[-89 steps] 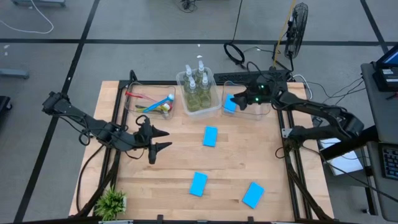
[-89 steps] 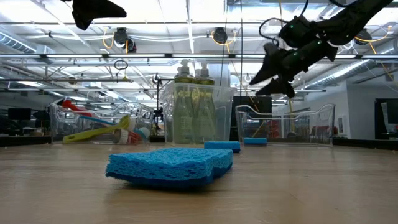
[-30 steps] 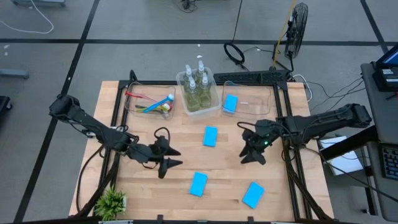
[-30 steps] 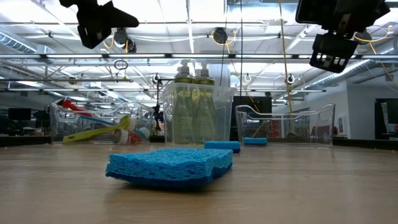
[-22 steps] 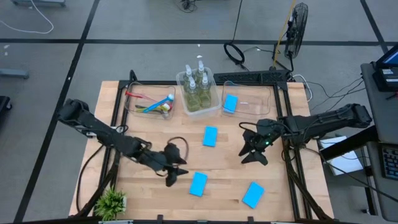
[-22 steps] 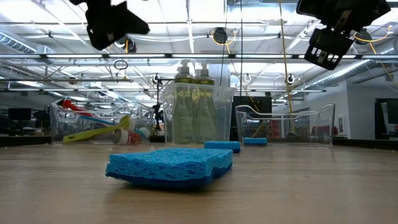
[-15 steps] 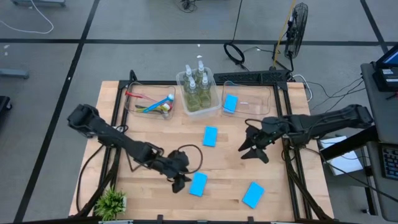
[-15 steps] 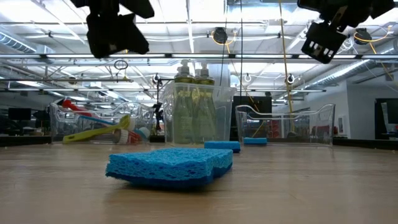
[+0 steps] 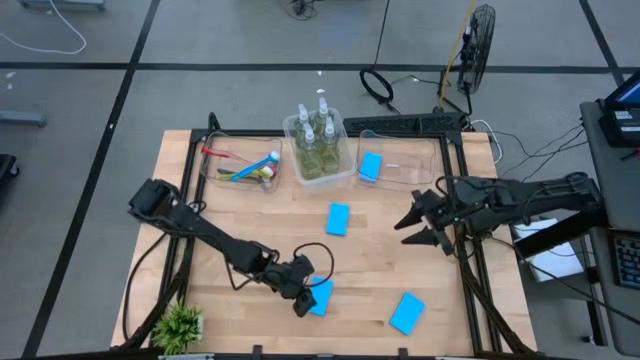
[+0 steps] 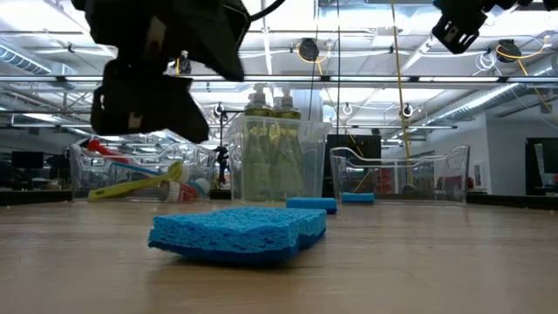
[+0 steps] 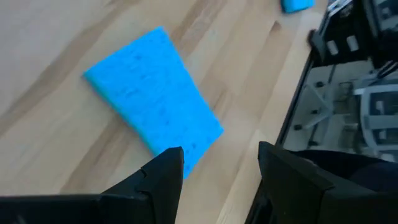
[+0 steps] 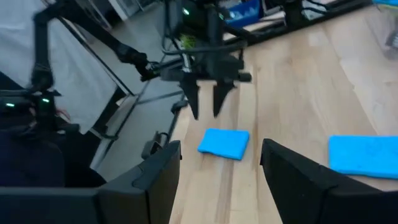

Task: Pick & Place Kitchen Sink Supplies
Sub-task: Put the blue sponge into the right transparent bin

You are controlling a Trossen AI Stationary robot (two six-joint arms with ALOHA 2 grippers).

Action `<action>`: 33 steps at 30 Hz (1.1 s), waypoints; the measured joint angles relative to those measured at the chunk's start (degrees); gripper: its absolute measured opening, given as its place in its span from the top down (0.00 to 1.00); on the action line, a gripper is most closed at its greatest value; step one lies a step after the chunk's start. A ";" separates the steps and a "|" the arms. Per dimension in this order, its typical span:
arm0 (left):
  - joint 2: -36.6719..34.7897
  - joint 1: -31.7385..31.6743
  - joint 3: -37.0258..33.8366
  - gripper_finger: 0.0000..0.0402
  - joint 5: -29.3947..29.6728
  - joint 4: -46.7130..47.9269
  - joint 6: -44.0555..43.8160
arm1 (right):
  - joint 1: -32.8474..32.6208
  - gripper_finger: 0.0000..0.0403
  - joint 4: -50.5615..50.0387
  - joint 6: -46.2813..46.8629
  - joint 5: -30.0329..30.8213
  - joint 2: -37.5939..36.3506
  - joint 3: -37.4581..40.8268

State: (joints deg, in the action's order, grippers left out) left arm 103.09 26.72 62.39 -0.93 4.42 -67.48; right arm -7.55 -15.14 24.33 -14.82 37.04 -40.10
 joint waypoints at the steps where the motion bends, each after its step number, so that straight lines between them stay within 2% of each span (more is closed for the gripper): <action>1: 0.47 0.00 -0.02 0.48 0.53 -1.49 0.01 | 0.00 0.48 -0.09 -0.07 -0.21 -0.61 0.00; 5: 2.14 -0.66 0.00 0.48 2.30 -5.67 -1.70 | 0.00 0.48 -0.70 -0.10 -0.35 -2.35 0.00; 9: 2.36 -2.09 -0.02 0.48 2.24 -5.03 -3.61 | 0.00 0.48 -2.56 -0.31 -0.38 -3.18 0.00; 15: 2.27 -2.71 -0.02 0.48 2.52 -7.33 -3.12 | 0.00 0.48 -6.55 -1.52 -0.42 -3.24 0.00; 21: 2.27 -2.24 -0.02 0.48 2.47 -8.83 -2.11 | 0.00 0.48 -6.20 -4.43 -0.42 -3.67 0.00; 33: 2.23 -2.64 -0.02 0.48 -2.92 -3.60 -20.43 | 0.00 0.48 -6.20 -7.27 -0.38 -8.85 0.00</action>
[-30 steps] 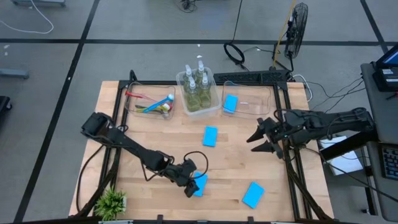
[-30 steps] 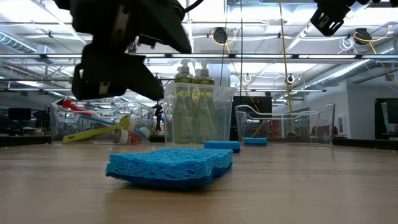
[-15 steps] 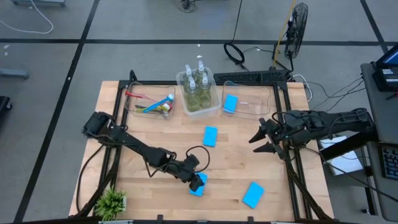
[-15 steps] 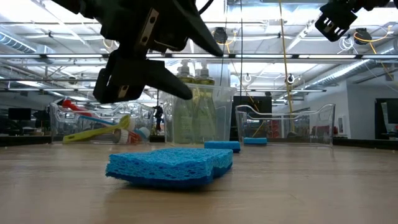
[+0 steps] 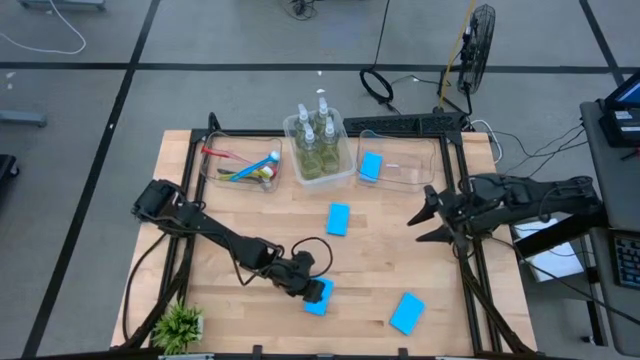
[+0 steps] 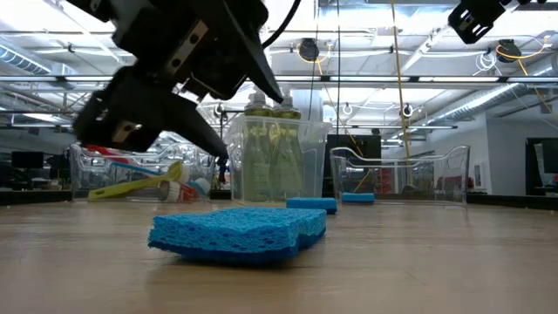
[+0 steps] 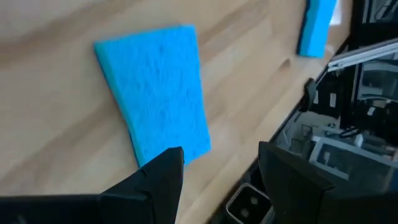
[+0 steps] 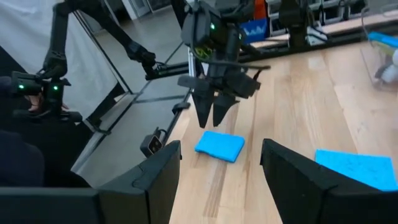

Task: Pick & Place Kitchen Sink Supplies
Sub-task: Put the blue sponge into the right transparent bin

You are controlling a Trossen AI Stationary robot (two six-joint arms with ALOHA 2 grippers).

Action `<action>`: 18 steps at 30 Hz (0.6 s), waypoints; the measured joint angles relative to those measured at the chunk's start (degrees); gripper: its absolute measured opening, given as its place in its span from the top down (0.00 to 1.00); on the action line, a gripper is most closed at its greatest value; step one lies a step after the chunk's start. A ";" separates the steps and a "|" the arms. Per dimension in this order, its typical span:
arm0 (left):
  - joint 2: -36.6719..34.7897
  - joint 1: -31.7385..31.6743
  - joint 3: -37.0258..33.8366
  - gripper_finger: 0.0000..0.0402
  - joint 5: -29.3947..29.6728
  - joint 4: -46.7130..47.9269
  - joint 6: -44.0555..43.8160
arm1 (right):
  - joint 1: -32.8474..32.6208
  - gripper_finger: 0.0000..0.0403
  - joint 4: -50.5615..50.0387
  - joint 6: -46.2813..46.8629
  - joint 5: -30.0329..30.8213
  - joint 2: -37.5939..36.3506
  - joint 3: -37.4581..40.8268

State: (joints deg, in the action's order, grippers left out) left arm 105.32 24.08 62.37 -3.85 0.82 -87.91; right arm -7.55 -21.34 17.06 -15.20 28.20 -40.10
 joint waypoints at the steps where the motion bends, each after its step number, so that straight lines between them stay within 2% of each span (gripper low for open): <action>1: 0.00 0.00 0.00 0.48 -0.97 0.02 -0.93 | 0.00 0.48 0.00 -0.04 0.00 -0.26 0.00; 5: 0.00 0.11 1.37 0.48 -1.20 3.53 -2.45 | 0.00 0.48 -0.02 -0.47 0.04 -0.78 0.00; 12: 0.00 -0.61 8.41 0.48 2.25 20.62 -0.22 | 0.00 0.48 -0.11 -1.91 0.44 -0.71 0.00; 18: -0.04 -1.29 8.76 0.48 6.94 20.04 0.16 | 0.02 0.48 -0.06 -1.94 0.48 -0.71 0.00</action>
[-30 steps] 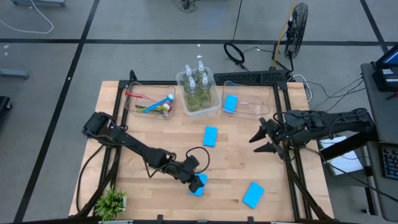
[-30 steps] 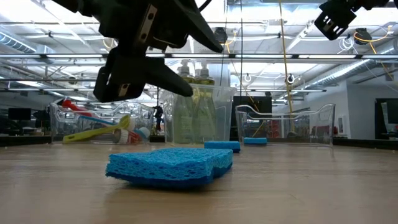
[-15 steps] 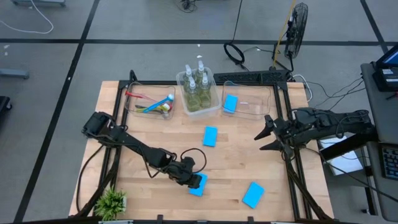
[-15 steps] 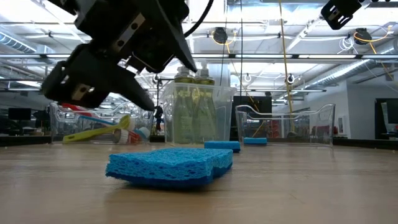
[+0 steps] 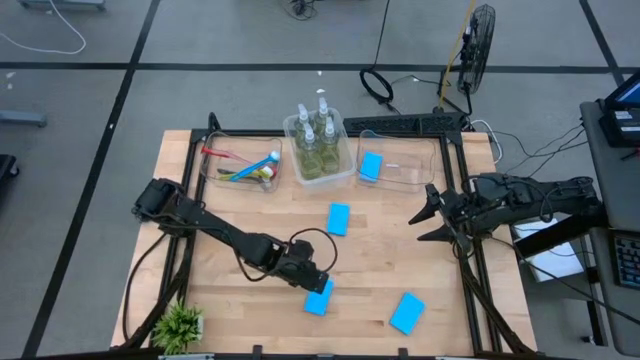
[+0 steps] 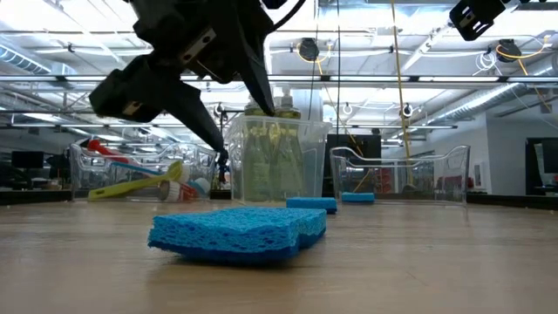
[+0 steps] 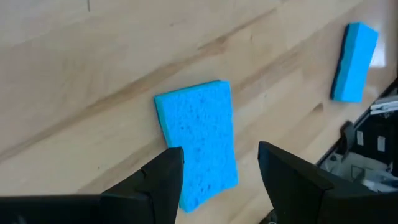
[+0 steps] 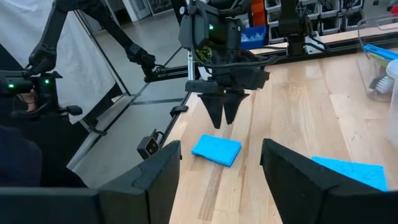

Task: Pick & Place Kitchen Sink Supplies
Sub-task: Put the blue sponge into the right transparent bin

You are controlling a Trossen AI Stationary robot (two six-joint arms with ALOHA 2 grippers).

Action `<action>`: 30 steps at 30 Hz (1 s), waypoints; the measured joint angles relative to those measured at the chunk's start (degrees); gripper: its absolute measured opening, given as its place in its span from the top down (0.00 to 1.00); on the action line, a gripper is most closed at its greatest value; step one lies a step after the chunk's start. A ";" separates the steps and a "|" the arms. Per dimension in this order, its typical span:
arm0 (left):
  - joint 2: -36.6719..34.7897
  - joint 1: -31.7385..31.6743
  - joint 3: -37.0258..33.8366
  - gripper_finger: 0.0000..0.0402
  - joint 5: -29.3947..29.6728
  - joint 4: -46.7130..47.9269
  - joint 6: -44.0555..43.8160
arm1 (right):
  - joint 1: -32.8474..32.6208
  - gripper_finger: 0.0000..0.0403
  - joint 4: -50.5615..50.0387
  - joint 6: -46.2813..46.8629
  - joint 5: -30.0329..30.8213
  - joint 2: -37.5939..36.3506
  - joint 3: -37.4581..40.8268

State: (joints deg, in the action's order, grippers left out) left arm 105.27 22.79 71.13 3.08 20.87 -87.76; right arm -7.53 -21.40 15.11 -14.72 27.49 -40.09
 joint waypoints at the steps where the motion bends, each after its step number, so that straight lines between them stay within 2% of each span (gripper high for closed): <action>1: 0.00 -0.01 0.00 0.48 0.46 -0.02 -0.01 | 0.00 0.48 0.02 0.00 0.00 0.00 0.00; 5: 0.00 0.07 0.00 0.48 2.79 -0.01 -0.16 | 0.00 0.48 0.06 0.00 0.02 0.00 0.00; 11: 1.70 0.07 0.00 0.48 2.96 -0.77 -3.54 | 0.00 0.48 0.08 0.00 0.09 0.00 0.00; 15: 5.03 0.57 0.00 0.48 -0.08 -4.39 -7.40 | 0.00 0.48 0.08 0.00 0.15 0.00 0.00; 24: 9.92 0.92 0.22 0.48 -2.75 -4.00 -11.77 | 0.00 0.48 0.09 -0.93 0.23 0.09 0.00; 28: 10.94 0.74 0.22 0.49 -2.65 -3.76 -10.76 | 0.00 0.48 0.06 -0.92 4.30 0.09 0.00; 30: 11.29 0.70 0.22 0.53 -2.79 -4.12 -10.19 | 0.01 0.48 0.06 -1.07 6.24 0.09 0.00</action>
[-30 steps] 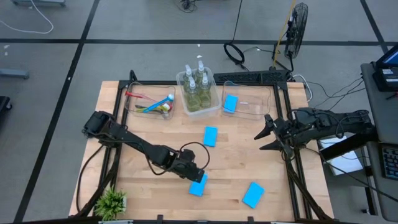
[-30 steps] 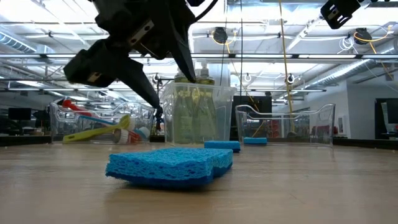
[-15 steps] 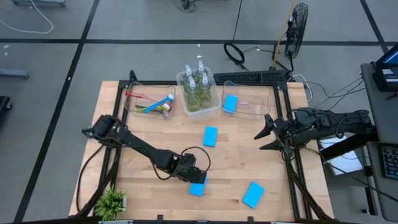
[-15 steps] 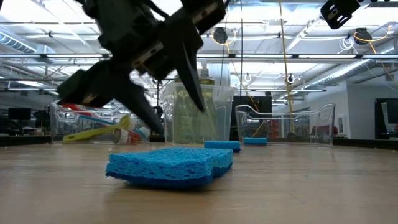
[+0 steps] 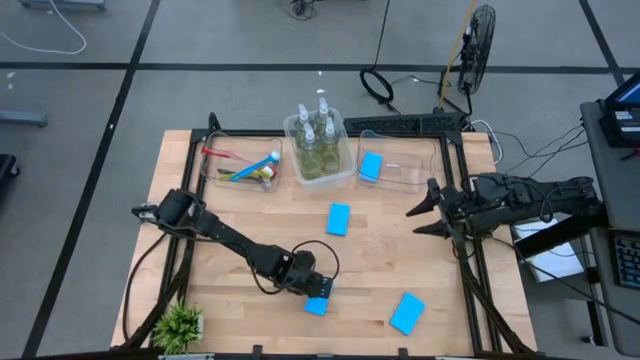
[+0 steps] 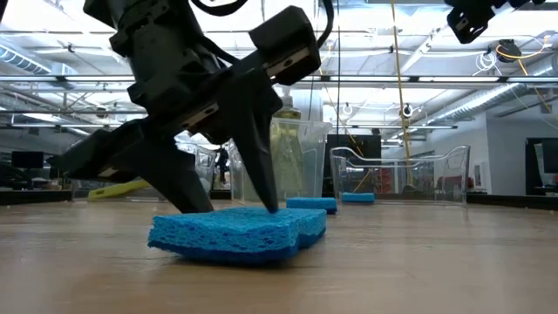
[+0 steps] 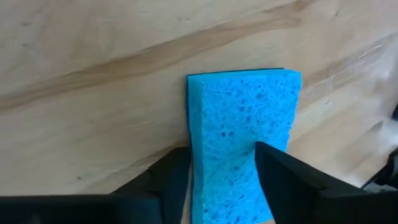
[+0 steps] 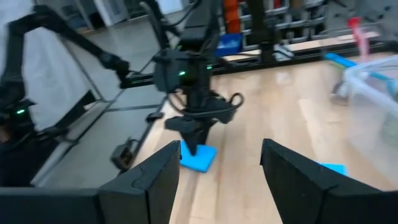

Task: Pick & Place Kitchen Sink Supplies
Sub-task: Put the blue sponge into the right transparent bin

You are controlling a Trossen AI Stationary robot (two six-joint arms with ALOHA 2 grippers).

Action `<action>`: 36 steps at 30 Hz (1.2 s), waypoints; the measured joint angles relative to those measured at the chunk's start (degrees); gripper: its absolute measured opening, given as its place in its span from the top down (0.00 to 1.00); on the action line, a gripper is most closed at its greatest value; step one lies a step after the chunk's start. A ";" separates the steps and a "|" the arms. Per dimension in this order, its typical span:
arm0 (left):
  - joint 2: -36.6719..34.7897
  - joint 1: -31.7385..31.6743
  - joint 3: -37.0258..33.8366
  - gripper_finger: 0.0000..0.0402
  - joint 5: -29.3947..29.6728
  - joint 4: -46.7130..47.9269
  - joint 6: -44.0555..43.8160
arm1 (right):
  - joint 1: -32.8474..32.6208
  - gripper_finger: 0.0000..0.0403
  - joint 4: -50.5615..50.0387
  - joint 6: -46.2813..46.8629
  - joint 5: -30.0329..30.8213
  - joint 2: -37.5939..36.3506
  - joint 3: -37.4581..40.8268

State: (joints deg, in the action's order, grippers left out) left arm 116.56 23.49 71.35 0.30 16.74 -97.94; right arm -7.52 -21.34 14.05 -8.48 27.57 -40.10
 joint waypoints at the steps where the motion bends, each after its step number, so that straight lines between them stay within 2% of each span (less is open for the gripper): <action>1: 0.03 0.00 -0.02 0.56 0.00 0.01 0.05 | 0.00 0.48 -0.02 -0.01 0.92 0.00 0.00; 9: 0.23 0.04 -0.15 0.94 0.87 -0.61 0.94 | -0.01 0.48 -0.17 -1.73 2.90 0.00 0.00; 10: 0.23 0.04 -0.15 0.96 1.07 -0.89 0.98 | -0.01 0.48 -0.17 -1.69 2.85 0.00 0.00; 15: 0.24 -0.13 -0.30 0.98 1.47 -4.21 1.90 | -0.01 0.48 -0.17 -1.36 2.74 0.00 0.00; 23: -0.93 -1.06 -0.40 0.99 3.94 -15.41 5.58 | -0.01 0.48 0.09 0.67 2.48 0.00 0.00; 28: -1.96 -1.92 -0.37 0.99 6.33 -24.25 9.87 | -0.01 0.48 0.09 4.60 2.48 0.17 0.00; 36: -4.10 -5.24 -0.29 0.99 12.21 -35.04 19.37 | -0.01 0.48 0.09 4.80 2.48 0.26 0.01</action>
State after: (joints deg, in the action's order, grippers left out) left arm 112.46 18.24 71.06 12.51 -18.29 -78.57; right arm -7.53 -21.26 18.85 -6.00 27.83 -40.08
